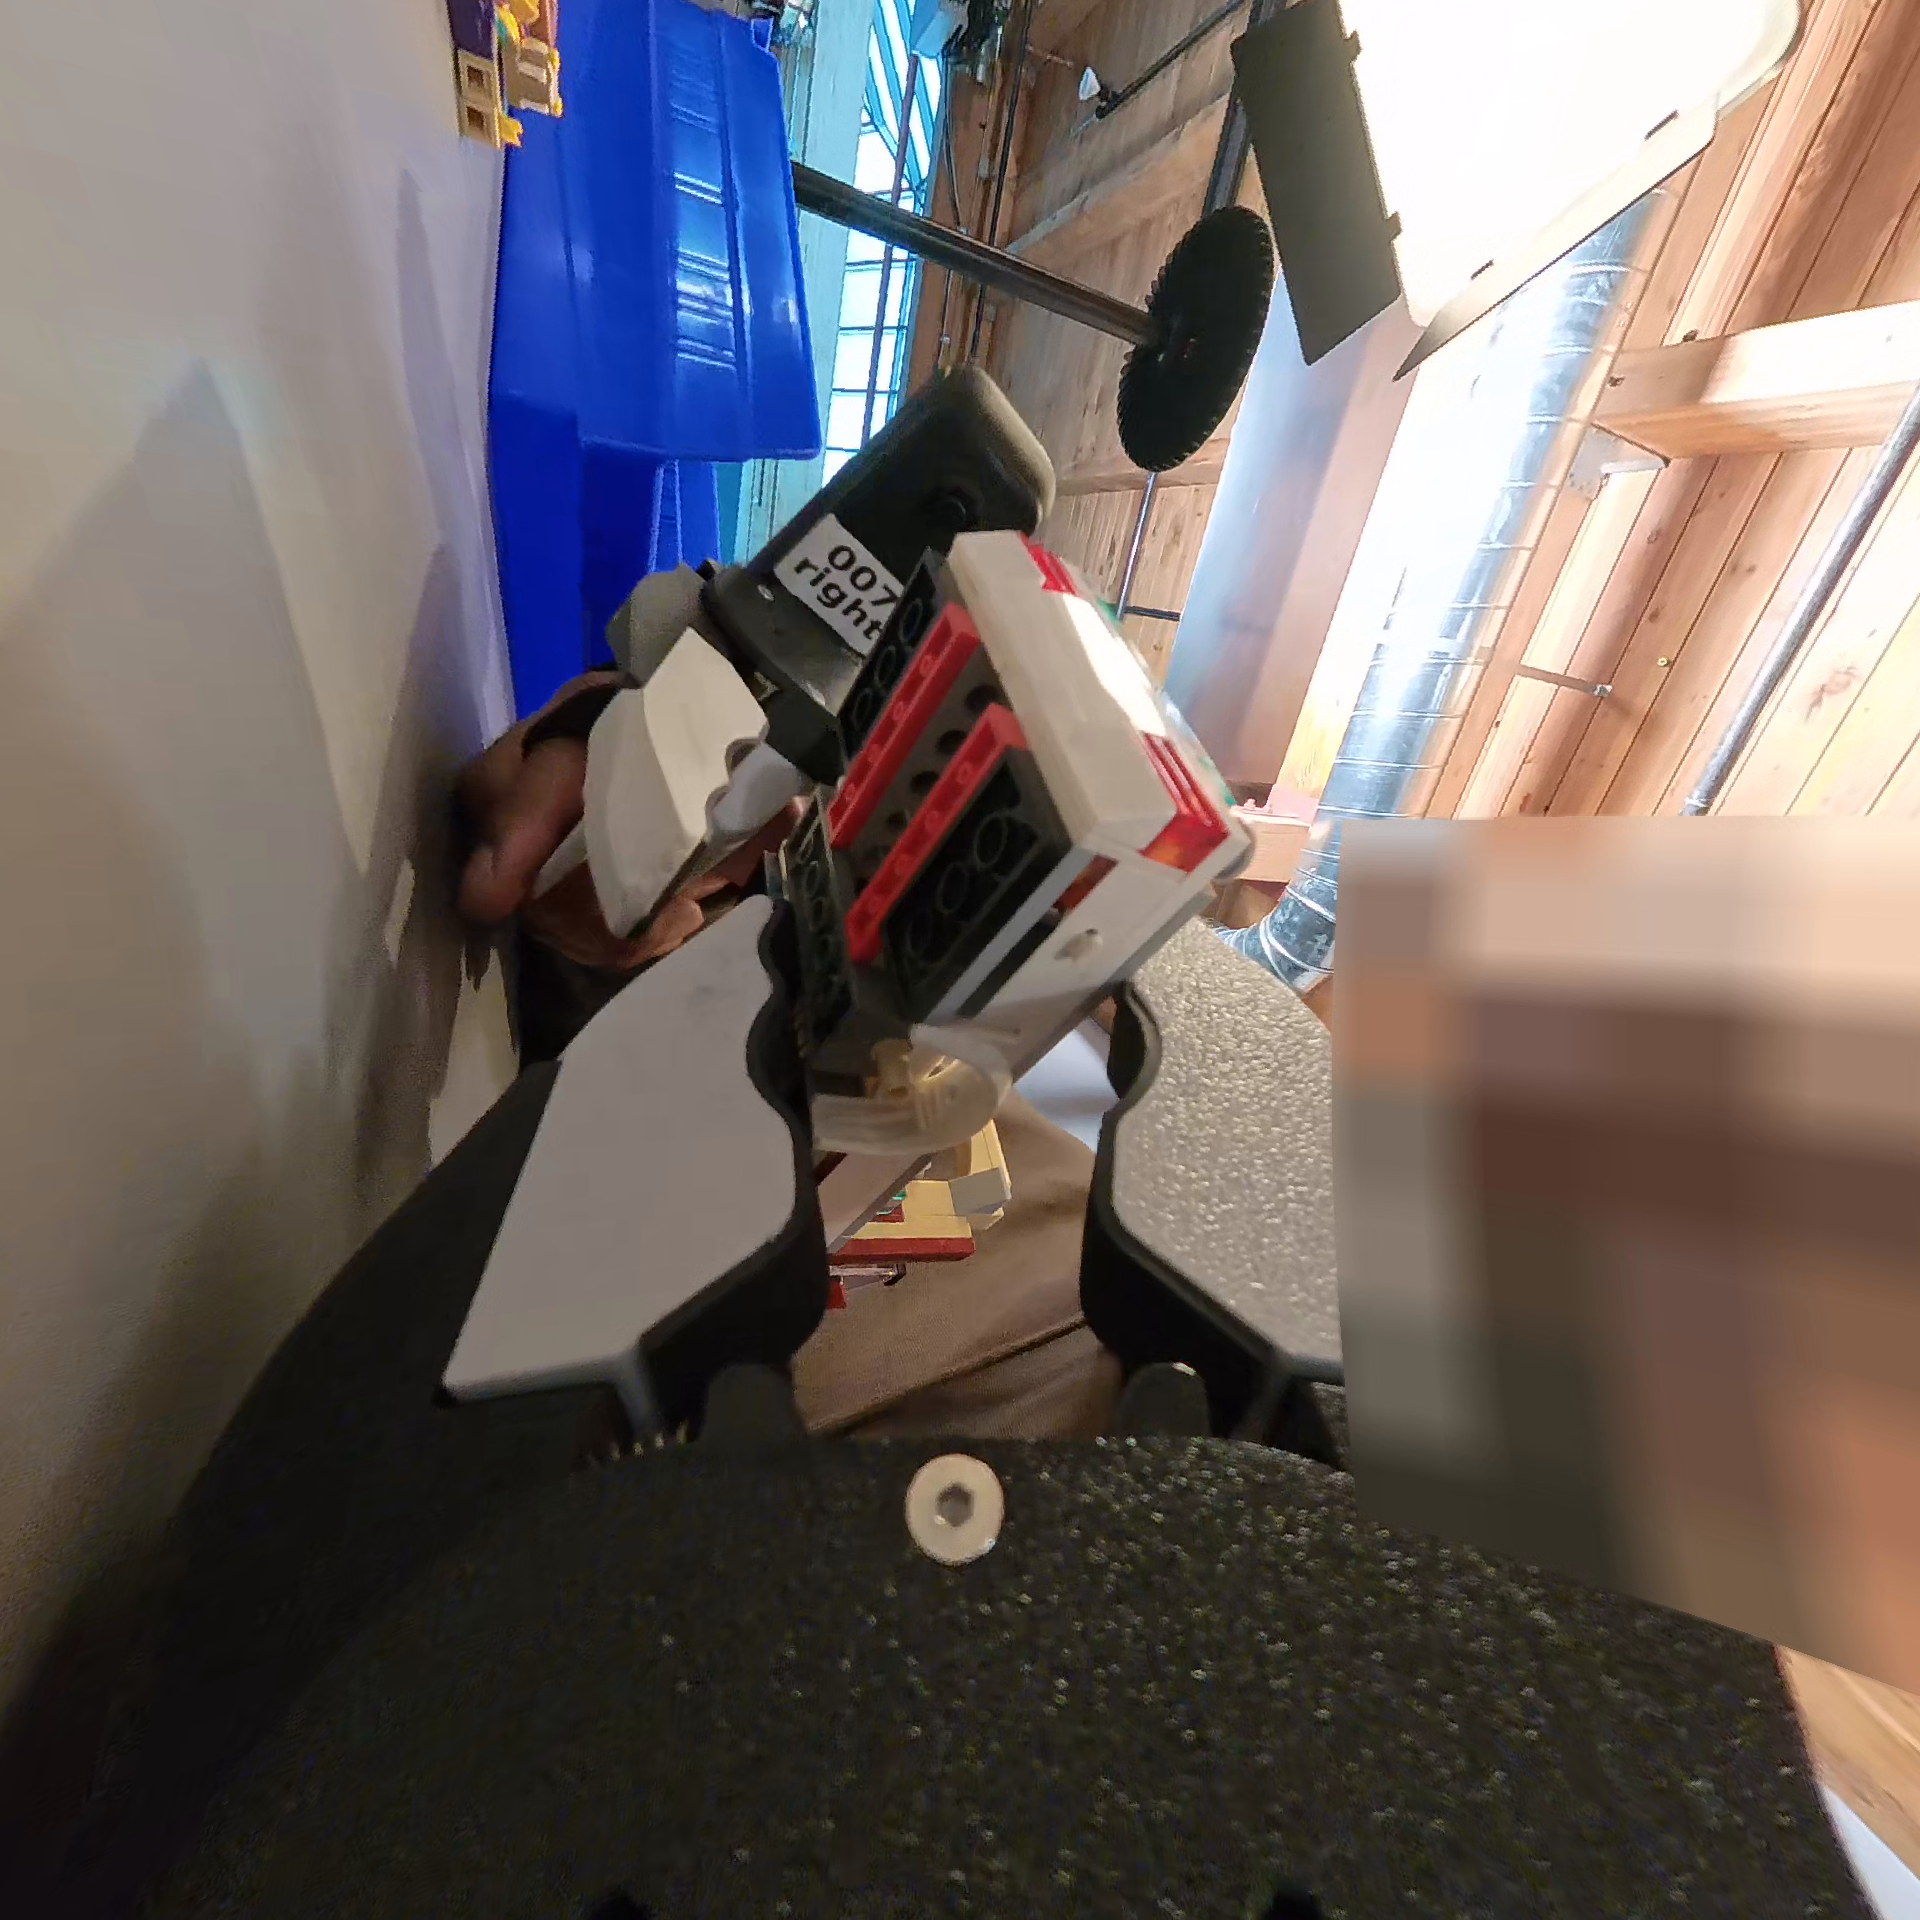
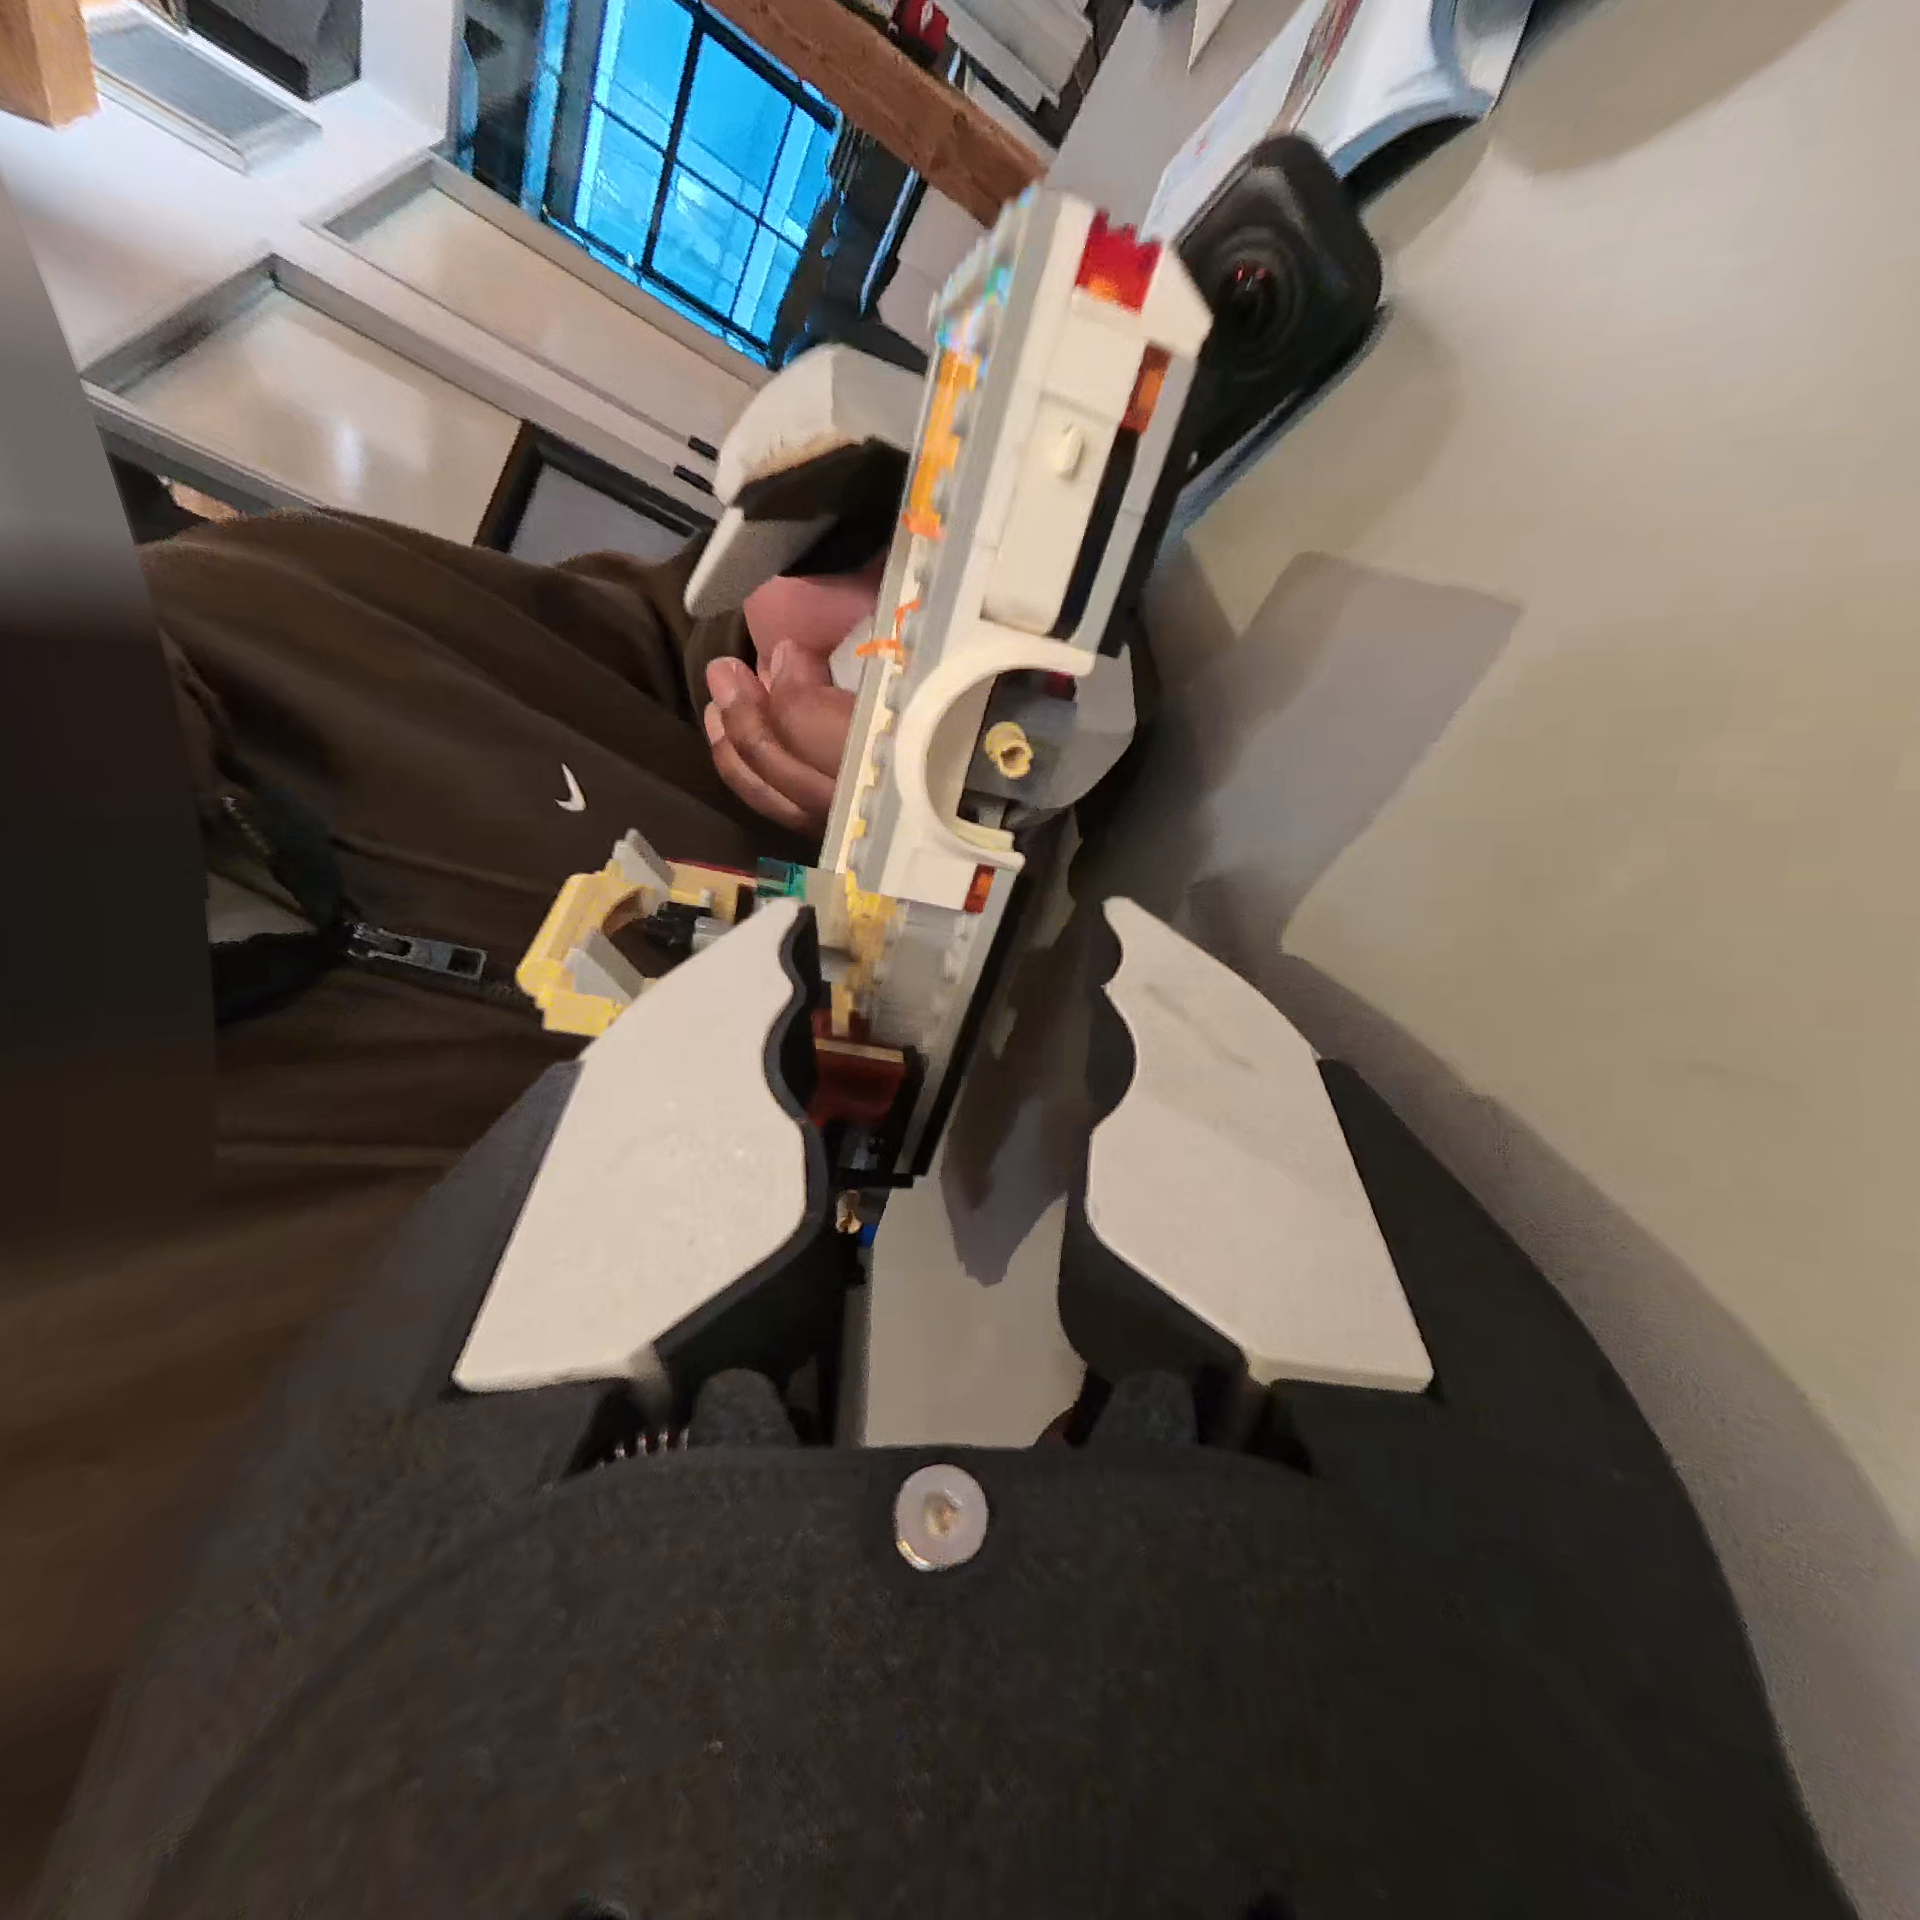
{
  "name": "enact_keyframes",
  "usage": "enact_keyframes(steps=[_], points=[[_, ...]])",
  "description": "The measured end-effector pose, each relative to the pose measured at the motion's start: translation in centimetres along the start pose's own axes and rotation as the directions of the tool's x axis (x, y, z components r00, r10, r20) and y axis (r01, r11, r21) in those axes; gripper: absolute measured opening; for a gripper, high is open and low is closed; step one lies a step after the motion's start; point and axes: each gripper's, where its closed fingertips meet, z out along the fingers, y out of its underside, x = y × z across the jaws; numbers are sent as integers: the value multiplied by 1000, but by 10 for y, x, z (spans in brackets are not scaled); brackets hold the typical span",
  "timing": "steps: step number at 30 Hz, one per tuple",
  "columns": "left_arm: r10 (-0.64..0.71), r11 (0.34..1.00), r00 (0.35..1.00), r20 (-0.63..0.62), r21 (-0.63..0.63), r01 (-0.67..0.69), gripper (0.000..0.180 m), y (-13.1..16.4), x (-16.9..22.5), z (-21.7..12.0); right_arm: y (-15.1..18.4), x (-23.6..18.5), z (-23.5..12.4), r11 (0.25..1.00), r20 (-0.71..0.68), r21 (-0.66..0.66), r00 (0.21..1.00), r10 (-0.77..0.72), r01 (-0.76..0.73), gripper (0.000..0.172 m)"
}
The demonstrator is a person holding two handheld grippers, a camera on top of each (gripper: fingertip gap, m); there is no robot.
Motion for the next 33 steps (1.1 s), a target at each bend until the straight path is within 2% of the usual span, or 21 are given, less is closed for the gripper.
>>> enact_keyframes(steps=[11, 21, 24, 33], points=[[10, 1000, 999, 54, 3, -10, 56, -1, -10, 6, 4, 5, 0, 993, 25, 38, 993, 112, -113, 35], [33, 999, 998, 51, 13, -34, 54, -1, -9, 7, 4, 5, -2, 991, 17, 59, 992, 123, -124, 36], [37, 999, 998, 47, 15, -38, 54, -1, -9, 7, 3, 0, -2, 989, 47, 70, 990, 131, -134, 26], [100, 995, 992, 75, 20, -101, 50, 0, -7, 10, 0, -4, -3, 984, 47, 108, 989, 139, -143, 25]])
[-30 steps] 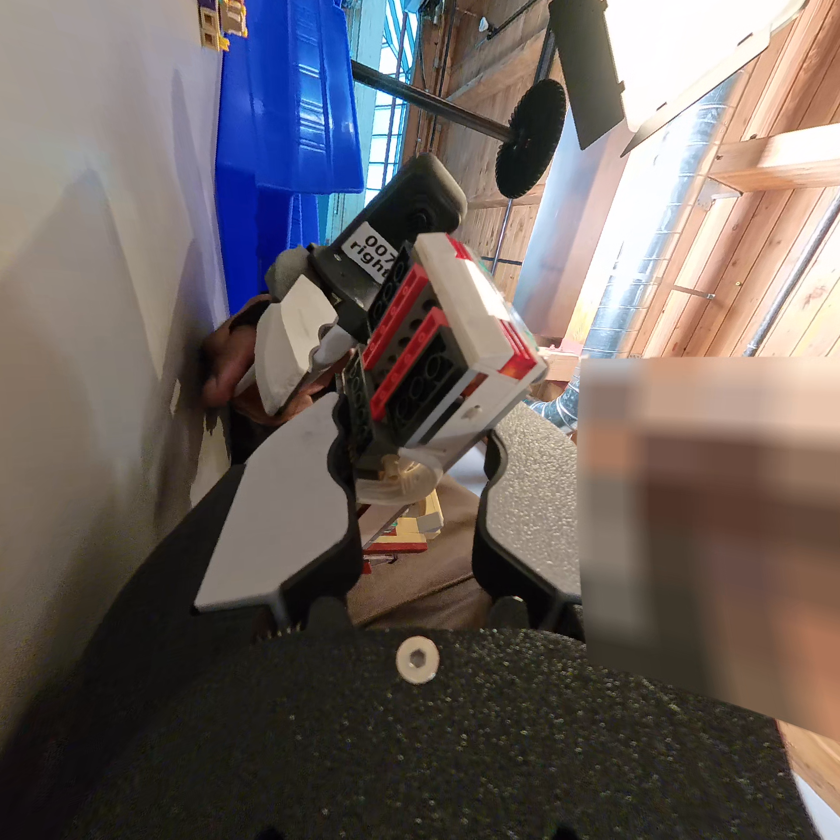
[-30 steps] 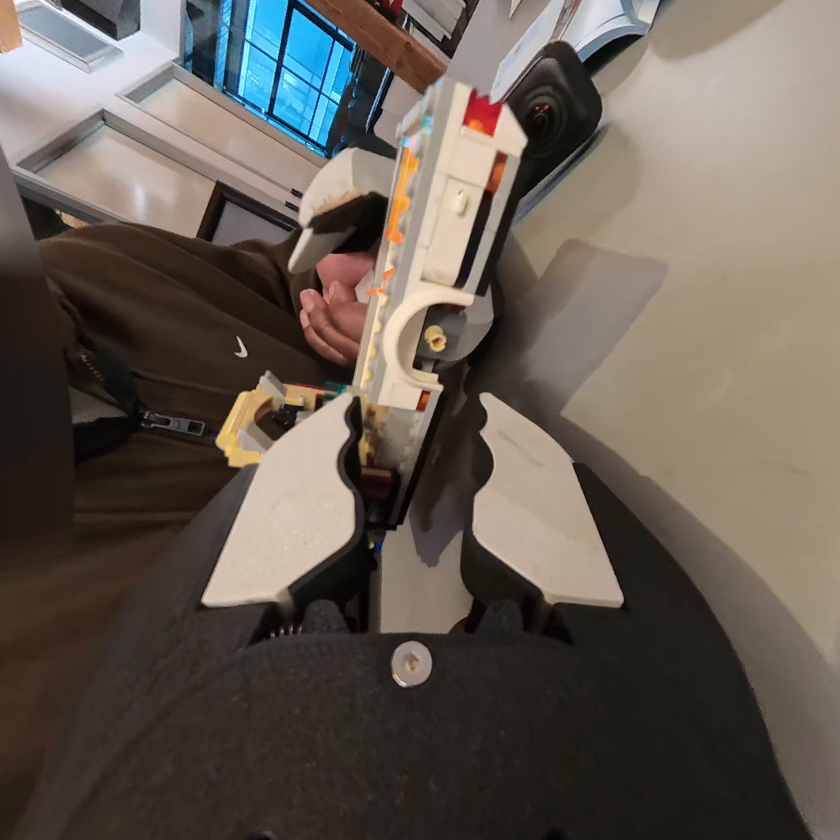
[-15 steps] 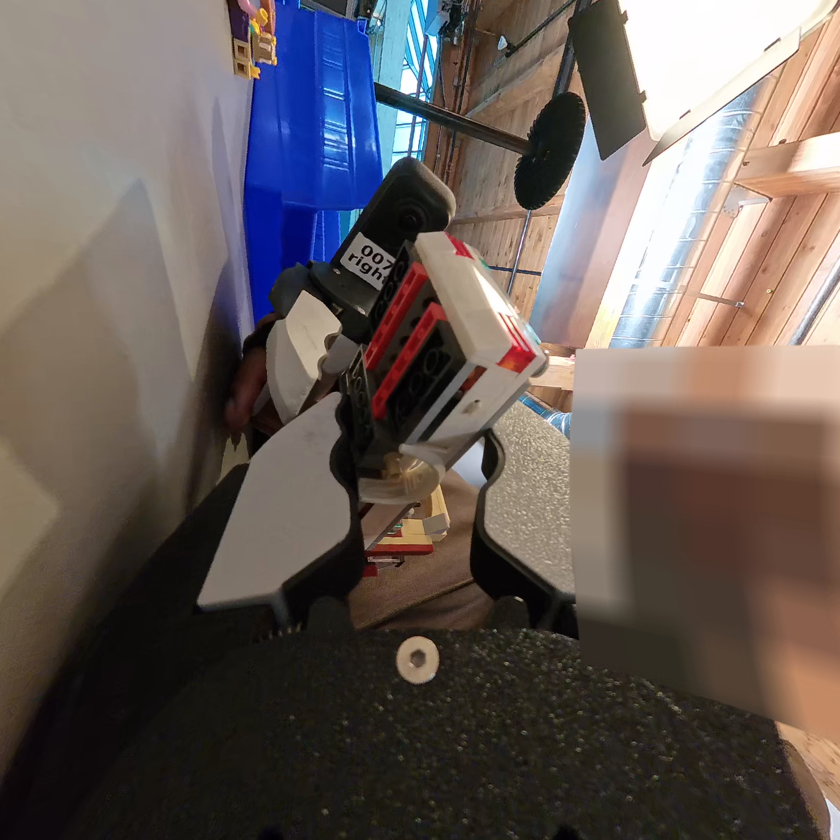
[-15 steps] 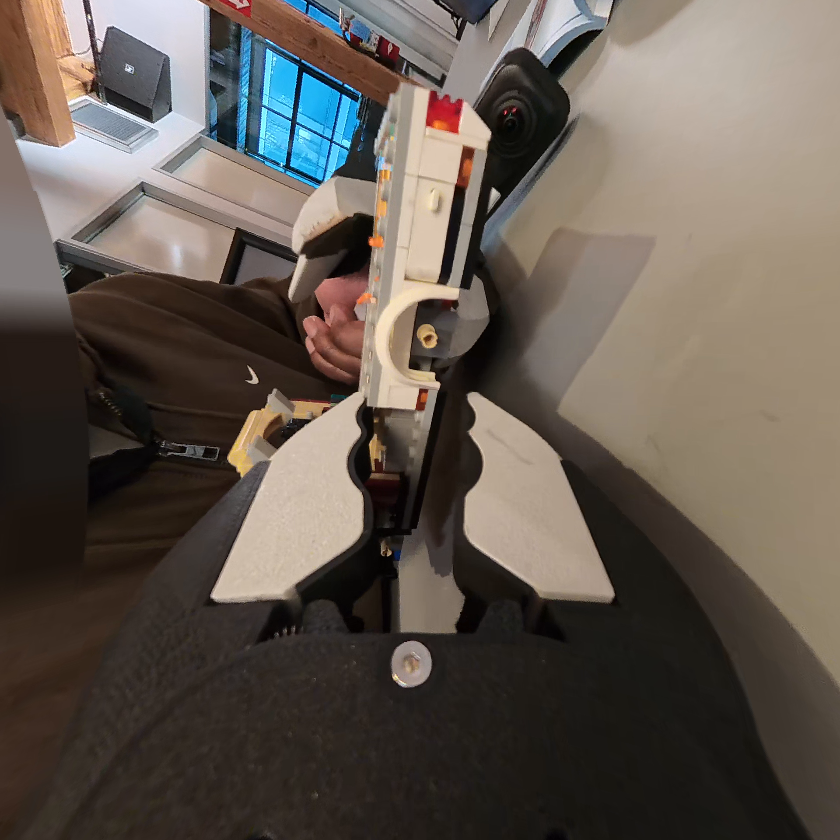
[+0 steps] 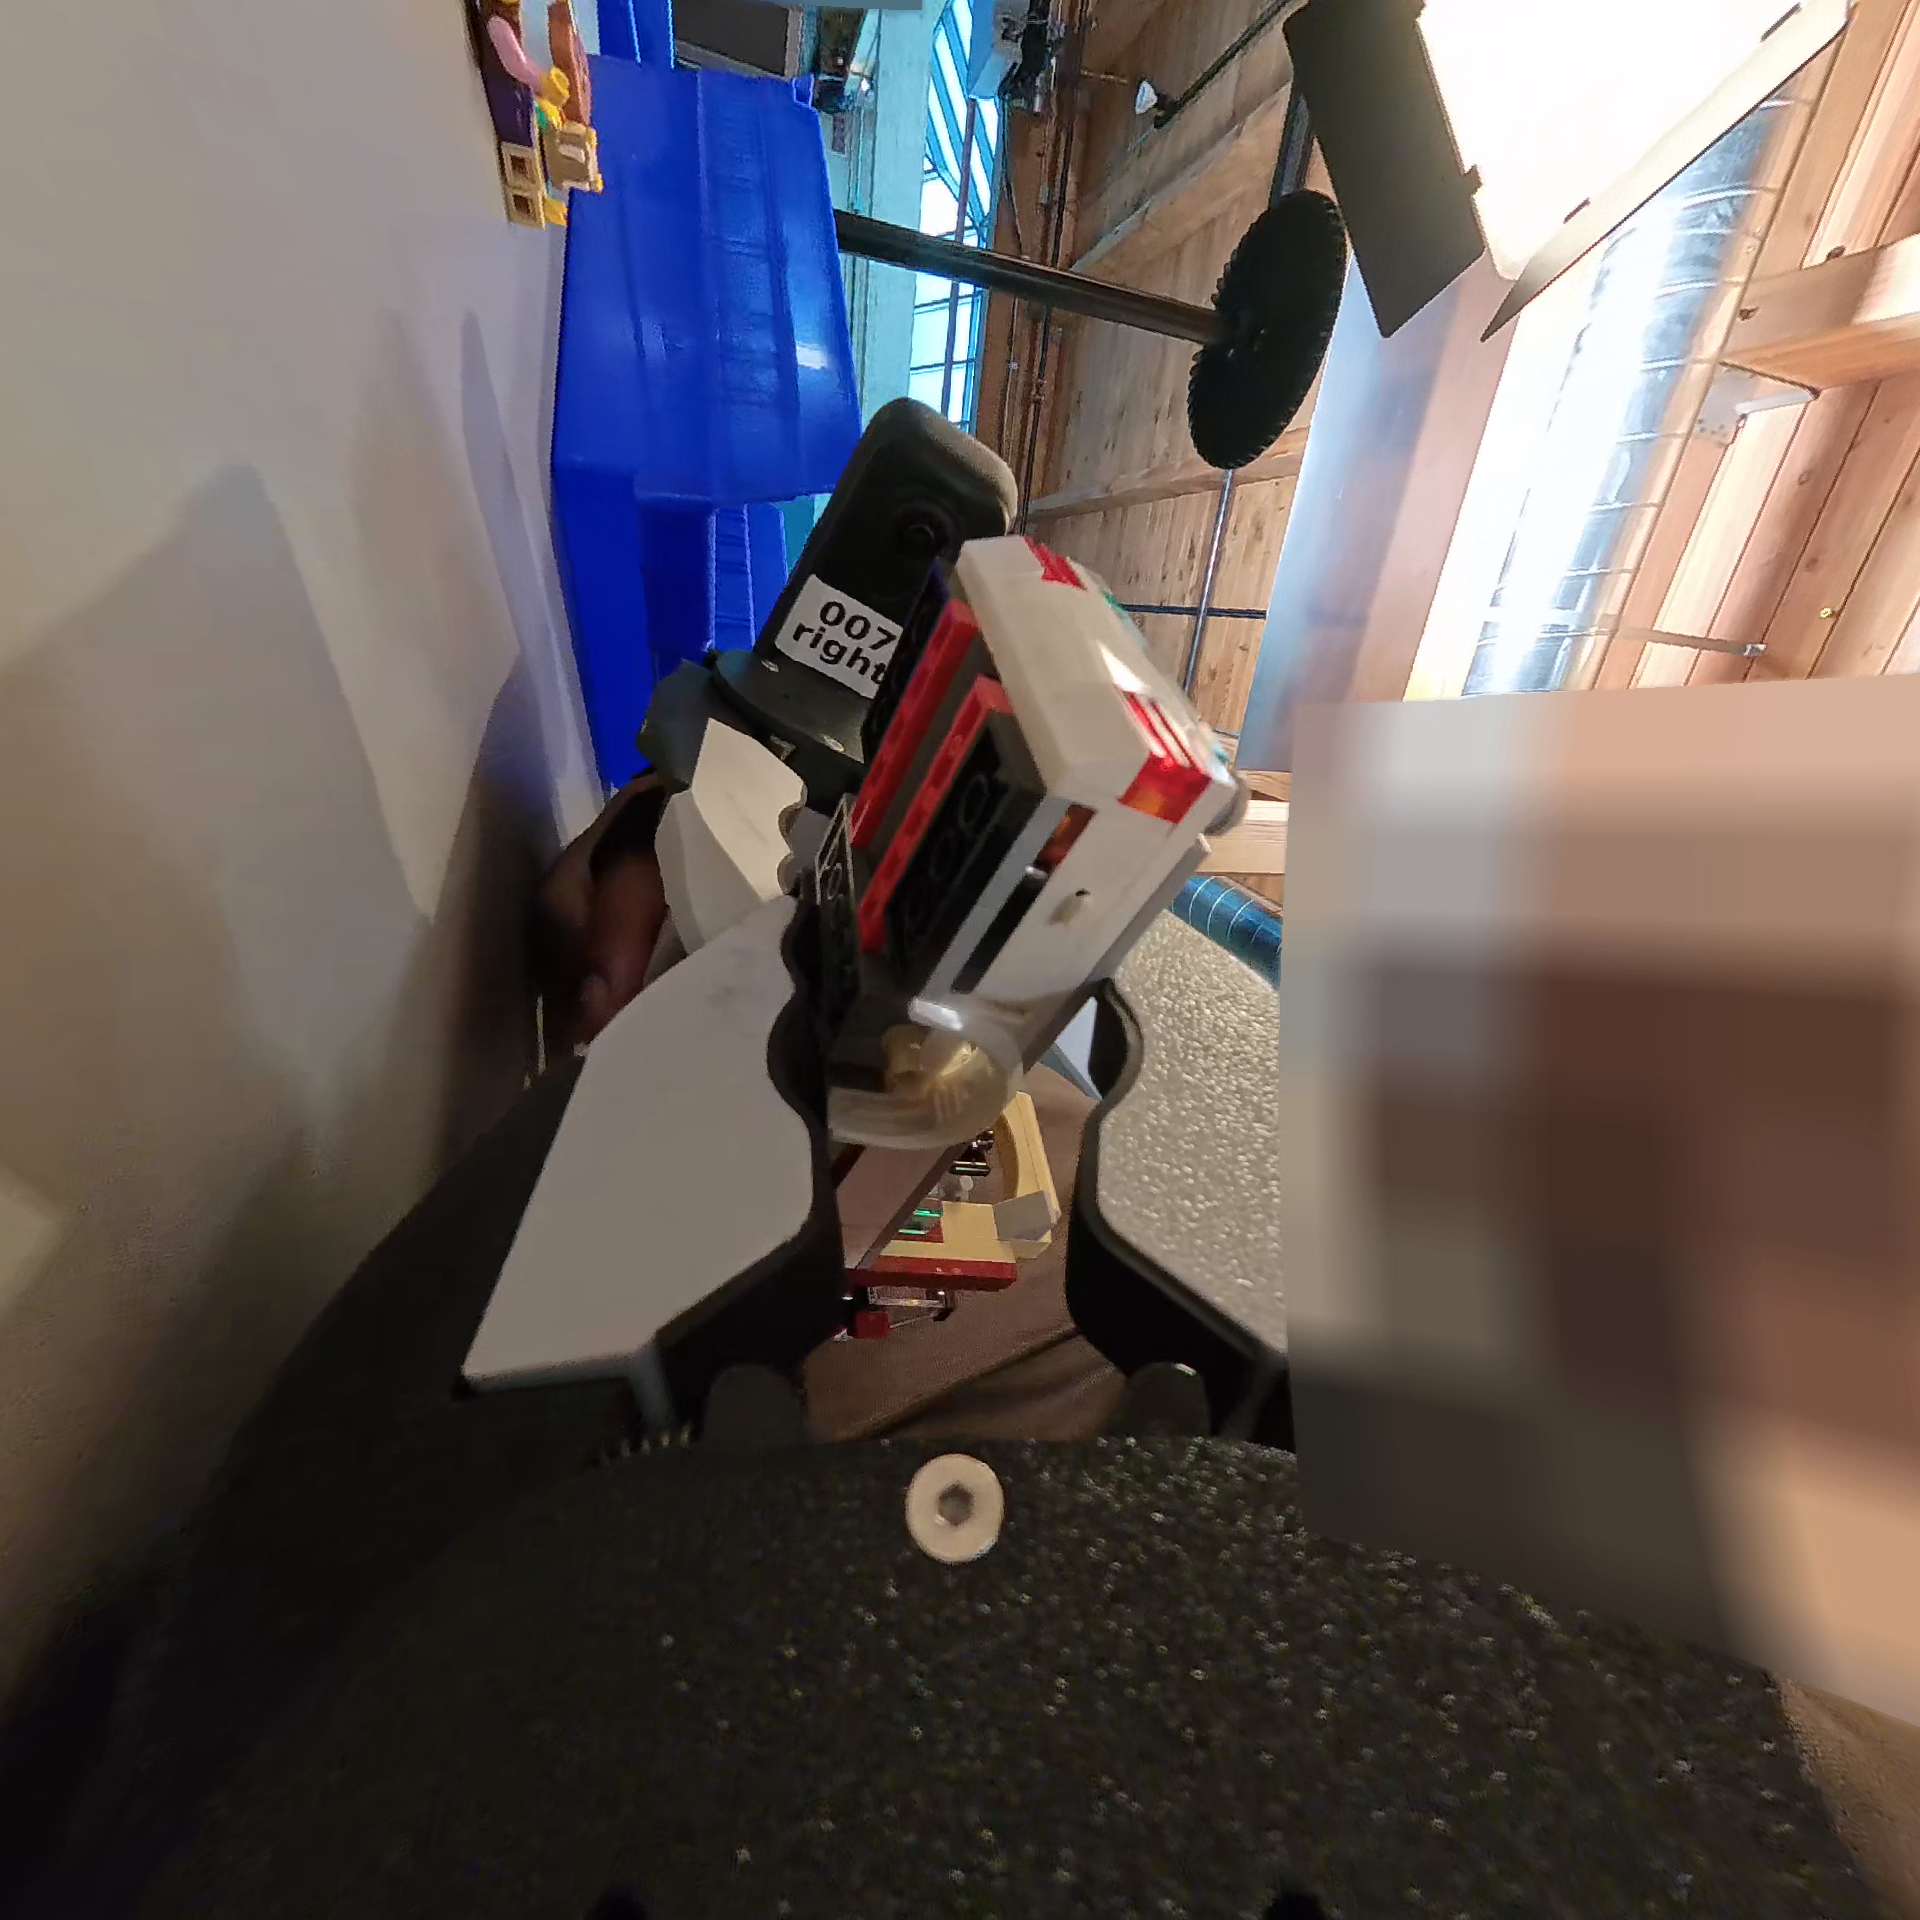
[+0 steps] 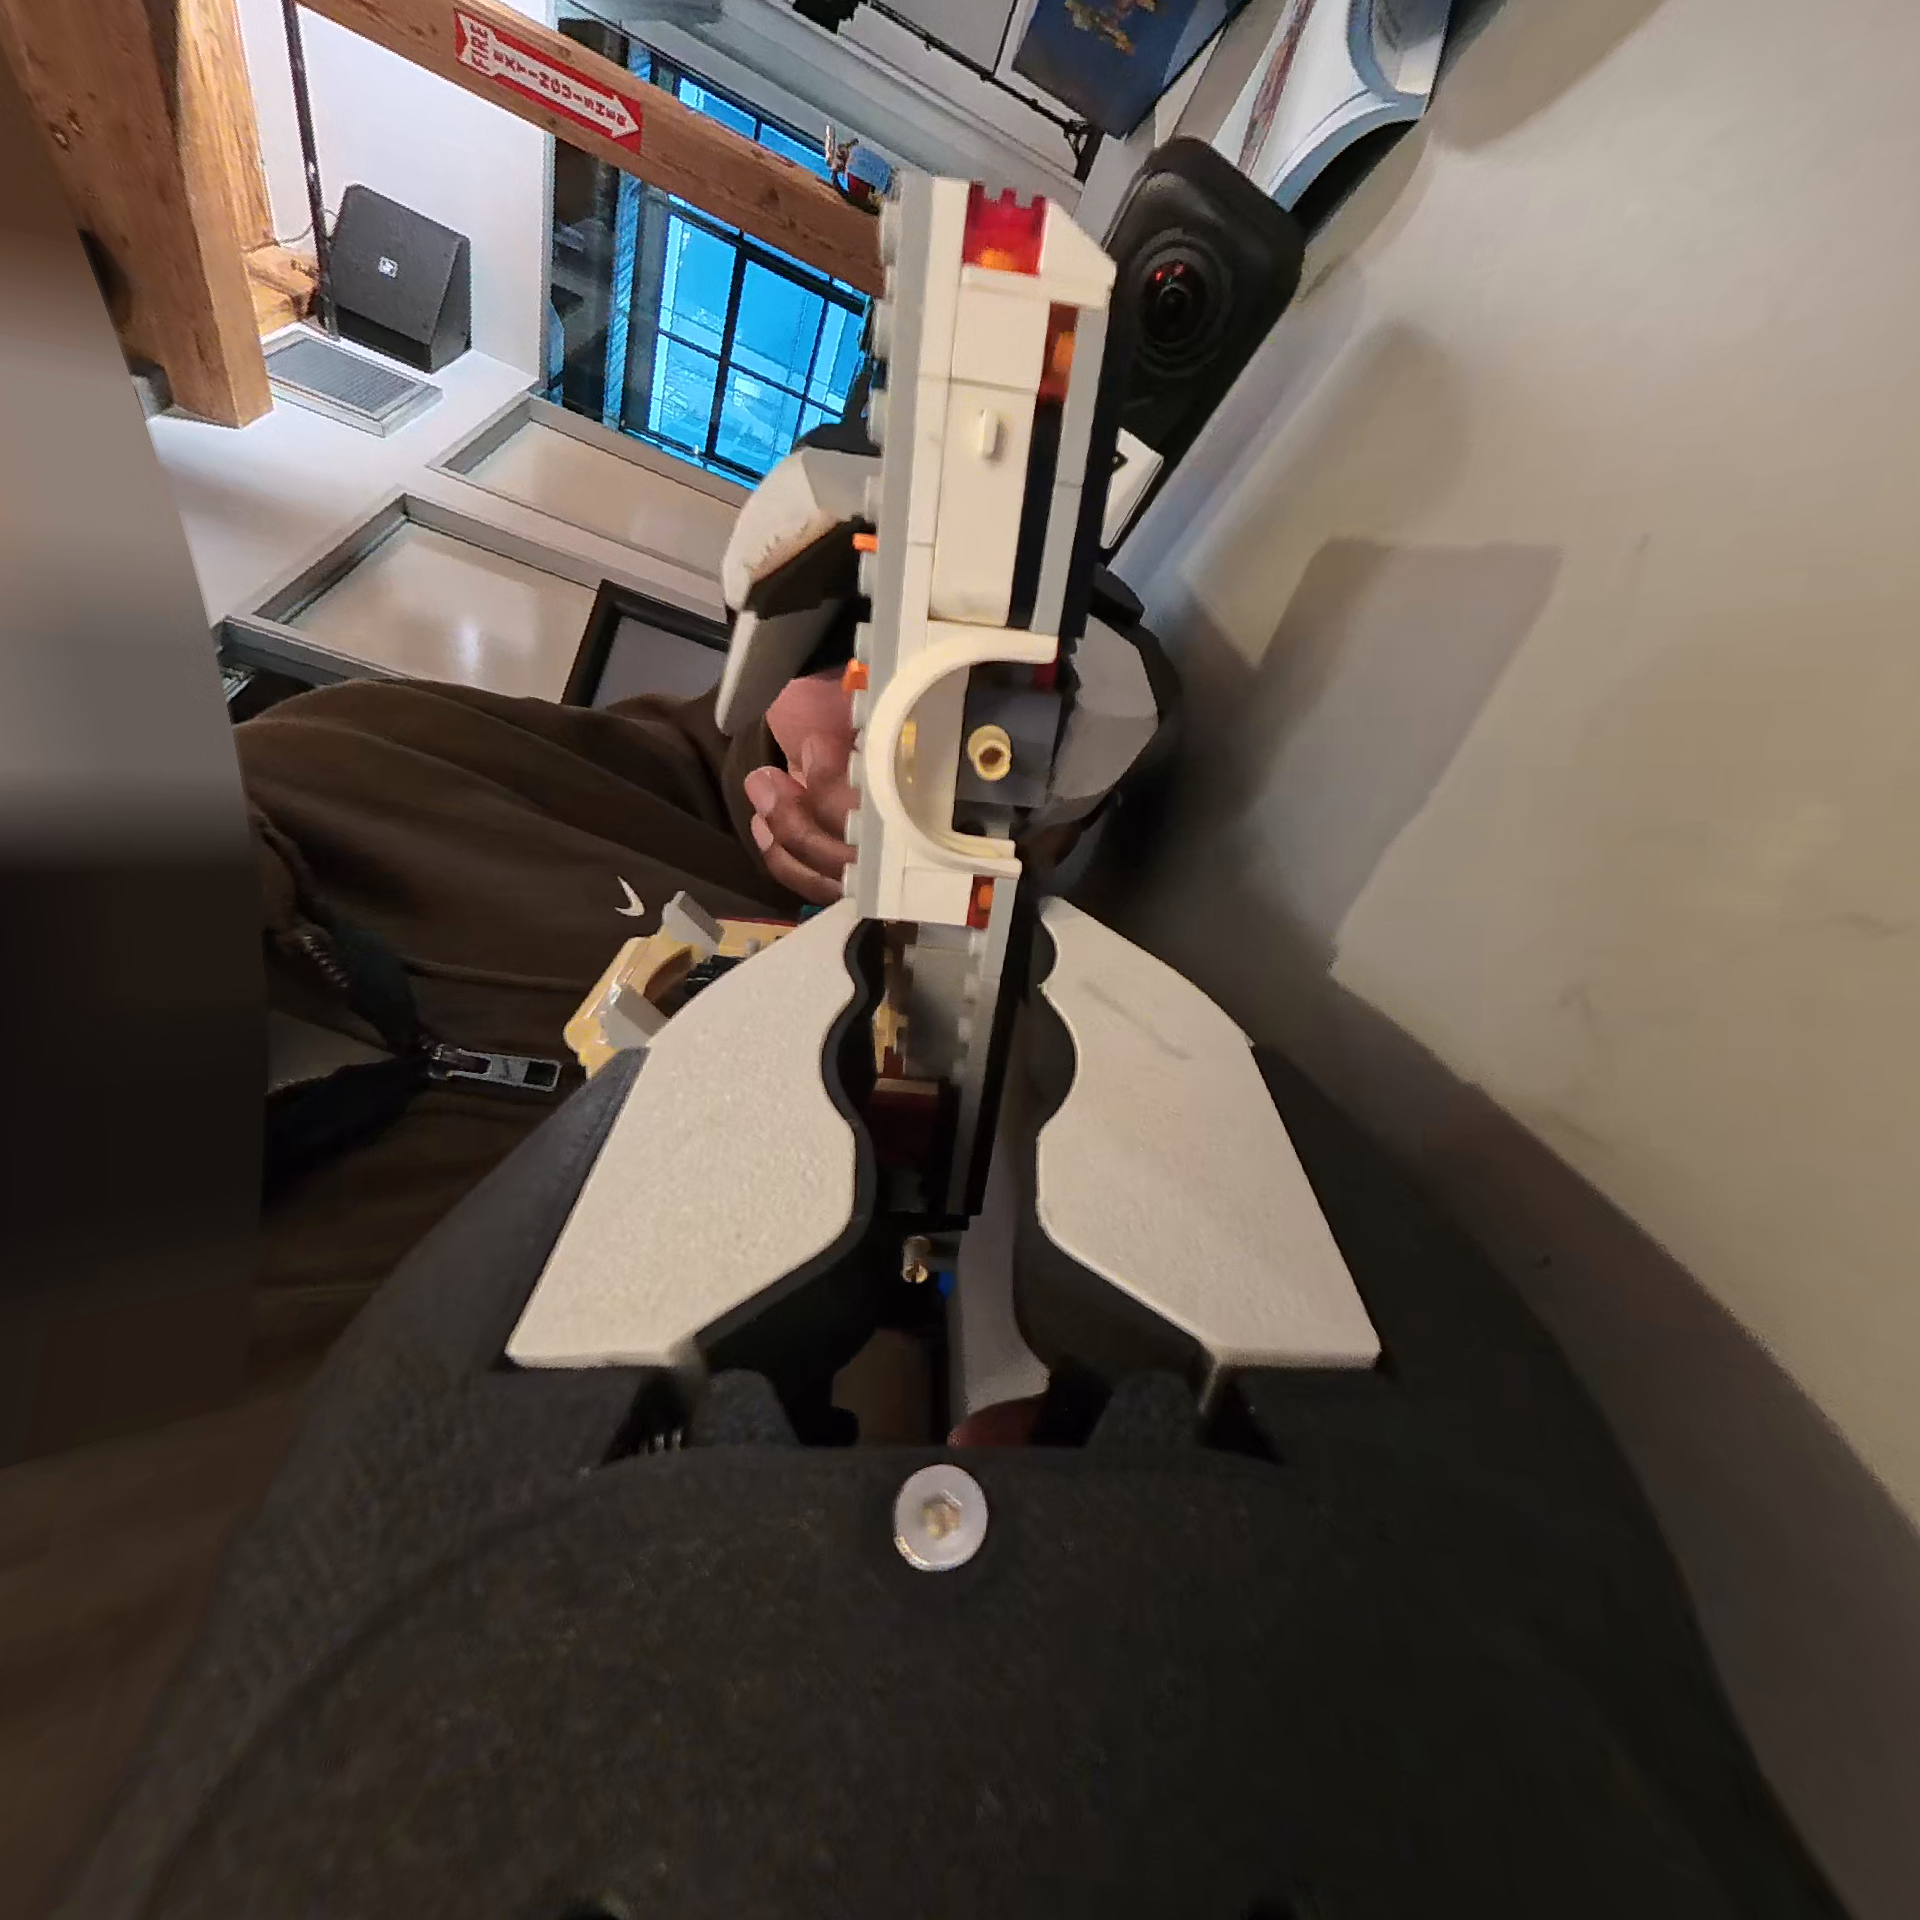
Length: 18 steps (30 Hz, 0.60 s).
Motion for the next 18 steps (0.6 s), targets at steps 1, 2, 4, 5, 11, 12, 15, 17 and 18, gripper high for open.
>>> enact_keyframes(steps=[1, 2, 4, 5, 11, 12, 15, 17, 18], points=[[1, 1000, 1000, 0, 1, -1, 49, 1, 0, 0, 1, -1, 0, 1000, 3, -4, 1000, -3, 3, 25], [-1, 1000, 1000, 2, 0, 1, 48, 2, -1, 1, 2, -2, 0, 1000, 7, -12, 1000, -5, 5, 25], [-11, 1000, 1000, 3, -5, 11, 46, 4, -3, 2, 3, -2, 1, 1000, 0, -22, 1000, -11, 11, 33], [-13, 1000, 1000, 6, -5, 13, 45, 5, -4, 2, 4, -2, 2, 1000, 1, -28, 1000, -13, 13, 36], [13, 999, 998, 55, 34, -15, 40, 2, -9, 0, 5, -1, 5, 999, 13, -27, 1000, 21, -21, 32], [27, 999, 997, 77, 39, -30, 38, 1, -11, -1, 6, -2, 6, 999, 23, -28, 999, 29, -28, 29], [46, 998, 994, 95, 49, -51, 38, -1, -11, -4, 5, -2, 9, 997, 64, 0, 995, 74, -74, 24], [58, 996, 994, 88, 61, -63, 38, -3, -9, -5, 2, -2, 10, 995, 89, 23, 992, 91, -93, 24], [63, 995, 995, 83, 67, -69, 39, -4, -7, -5, 0, -3, 10, 995, 98, 40, 991, 90, -94, 23]])
